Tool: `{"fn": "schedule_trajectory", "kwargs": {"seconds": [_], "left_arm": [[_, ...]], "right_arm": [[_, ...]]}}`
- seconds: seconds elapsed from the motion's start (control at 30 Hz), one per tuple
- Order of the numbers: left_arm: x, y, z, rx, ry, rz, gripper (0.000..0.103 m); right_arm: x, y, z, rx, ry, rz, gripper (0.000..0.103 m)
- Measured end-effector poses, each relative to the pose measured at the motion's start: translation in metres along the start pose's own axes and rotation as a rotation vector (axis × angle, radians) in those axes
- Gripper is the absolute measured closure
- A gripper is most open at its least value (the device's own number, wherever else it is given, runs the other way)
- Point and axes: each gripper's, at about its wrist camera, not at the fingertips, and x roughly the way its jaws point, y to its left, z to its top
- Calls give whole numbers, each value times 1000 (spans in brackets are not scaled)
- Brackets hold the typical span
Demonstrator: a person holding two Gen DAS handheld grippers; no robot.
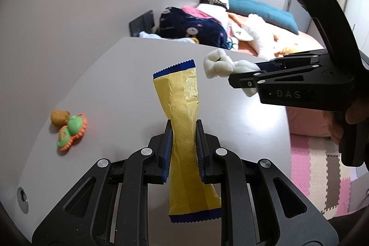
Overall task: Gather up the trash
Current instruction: 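Carry the yellow packet and white plush over the black bin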
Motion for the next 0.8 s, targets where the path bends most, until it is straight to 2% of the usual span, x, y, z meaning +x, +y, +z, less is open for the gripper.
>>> {"fn": "schedule_trajectory", "kwargs": {"seconds": [0.8], "left_arm": [[-10, -116, 9, 174, -11, -148, 85]], "right_arm": [[-83, -70, -84, 171, -56, -88, 71]]}}
